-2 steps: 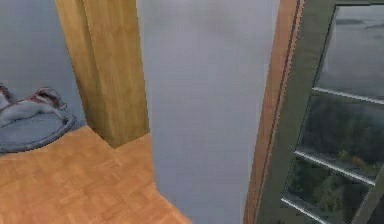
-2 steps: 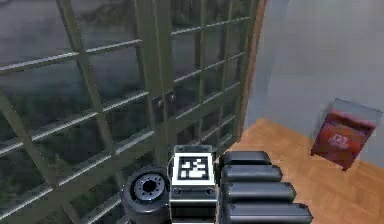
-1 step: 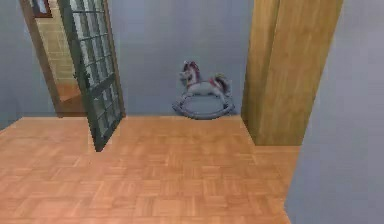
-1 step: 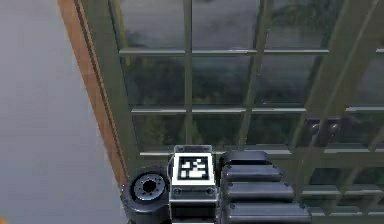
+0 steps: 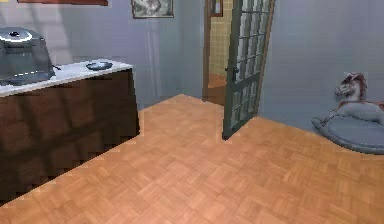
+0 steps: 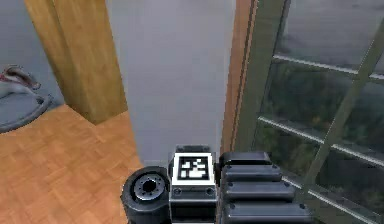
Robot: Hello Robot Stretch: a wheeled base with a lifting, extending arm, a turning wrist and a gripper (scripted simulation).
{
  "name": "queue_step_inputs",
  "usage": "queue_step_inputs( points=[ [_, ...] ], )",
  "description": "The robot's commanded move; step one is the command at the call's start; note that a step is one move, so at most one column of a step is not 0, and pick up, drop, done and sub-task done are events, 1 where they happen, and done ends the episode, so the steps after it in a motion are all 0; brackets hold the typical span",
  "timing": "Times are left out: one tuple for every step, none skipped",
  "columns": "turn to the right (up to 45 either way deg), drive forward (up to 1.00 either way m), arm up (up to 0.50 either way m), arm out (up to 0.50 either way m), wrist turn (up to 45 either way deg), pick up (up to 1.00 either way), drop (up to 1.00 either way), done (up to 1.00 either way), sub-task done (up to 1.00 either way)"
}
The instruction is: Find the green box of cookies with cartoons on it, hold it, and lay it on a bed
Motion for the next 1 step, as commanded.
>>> queue_step_inputs(
  points=[
    [0.0,1.00,0.00,0.00,0.0,0.00,0.00,0.00,0.00]
  ],
)
